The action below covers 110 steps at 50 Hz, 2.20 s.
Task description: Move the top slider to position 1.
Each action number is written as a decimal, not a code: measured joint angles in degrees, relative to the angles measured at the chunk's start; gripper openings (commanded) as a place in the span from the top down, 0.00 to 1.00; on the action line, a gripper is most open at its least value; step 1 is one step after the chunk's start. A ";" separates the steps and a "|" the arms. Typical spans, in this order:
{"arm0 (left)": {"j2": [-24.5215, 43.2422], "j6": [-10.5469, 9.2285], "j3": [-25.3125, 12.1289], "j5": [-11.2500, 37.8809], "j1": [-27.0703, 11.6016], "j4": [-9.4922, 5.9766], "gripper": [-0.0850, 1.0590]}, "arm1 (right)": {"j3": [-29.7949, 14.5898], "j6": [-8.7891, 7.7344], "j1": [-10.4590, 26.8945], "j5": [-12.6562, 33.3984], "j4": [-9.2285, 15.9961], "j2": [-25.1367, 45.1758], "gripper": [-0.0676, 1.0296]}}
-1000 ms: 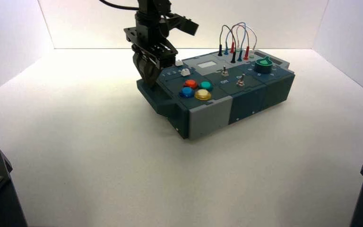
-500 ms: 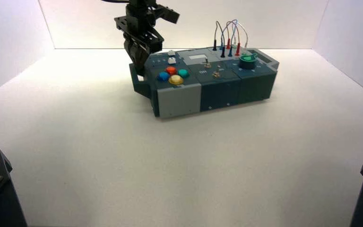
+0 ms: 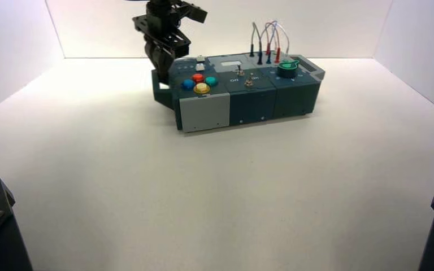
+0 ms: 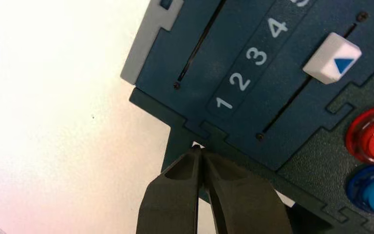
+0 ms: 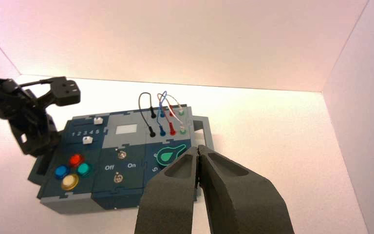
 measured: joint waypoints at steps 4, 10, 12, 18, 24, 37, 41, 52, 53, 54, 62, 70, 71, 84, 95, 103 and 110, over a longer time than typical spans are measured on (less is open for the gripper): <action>-2.02 -0.18 2.90 -0.44 -0.79 -0.09 0.95 | 0.00 0.00 0.00 0.00 0.00 -0.09 0.96; -4.66 -0.44 6.68 -0.97 -2.90 -0.88 0.95 | 0.00 0.00 0.00 0.09 0.09 0.00 0.96; -5.36 -0.44 7.47 -1.05 -3.52 -1.05 0.95 | 0.00 -0.09 0.09 0.00 0.00 -0.09 0.96; -5.71 -0.44 7.65 -1.05 -3.78 -1.23 0.95 | 0.00 -0.09 0.00 0.00 0.00 -0.26 0.96; -5.80 -0.44 7.38 -1.05 -4.04 -1.14 0.95 | 0.00 0.00 0.00 0.00 0.00 -0.70 0.96; -5.89 -0.44 2.99 -0.26 -4.22 -1.23 0.95 | 0.09 -0.09 0.00 0.00 0.00 -0.97 0.96; -6.15 -0.09 1.32 0.70 -4.48 -1.23 0.95 | 0.09 -0.09 0.00 0.00 0.09 -1.05 0.96; -8.09 0.00 -0.44 2.72 -5.01 -1.23 0.95 | 0.09 0.00 0.00 0.00 0.00 -0.88 0.96; -8.53 0.00 -0.44 2.72 -5.10 -1.23 0.95 | 0.09 0.00 0.00 0.09 0.00 -0.88 0.96; -8.88 0.00 -0.44 2.81 -5.19 -1.23 0.95 | 0.00 0.00 0.00 0.00 0.00 -0.88 0.96; -13.71 -0.18 0.09 3.08 -6.15 -1.49 0.95 | 0.00 -0.09 0.26 0.62 0.26 -0.18 0.96; -20.21 -1.05 2.29 3.16 -6.15 -1.67 0.95 | -0.44 -0.09 3.16 3.52 0.35 2.02 0.96; -20.74 -1.14 2.64 3.16 -6.15 -1.67 0.95 | -0.62 -0.09 3.52 3.87 0.35 2.29 0.96; -29.44 -2.55 9.58 1.67 -6.15 -1.76 0.95 | -2.99 0.09 6.42 6.59 1.58 5.36 0.96; -36.30 -4.48 16.70 -0.18 -6.06 -1.76 0.95 | -3.96 0.00 7.73 6.68 2.64 8.09 0.96; -40.43 -5.27 21.53 -2.81 -6.06 -1.76 0.95 | -5.98 0.09 9.67 6.68 2.72 12.04 0.96; -42.01 -5.36 24.08 -4.31 -6.06 -1.76 0.95 | -7.12 0.00 11.07 6.50 2.72 14.50 0.96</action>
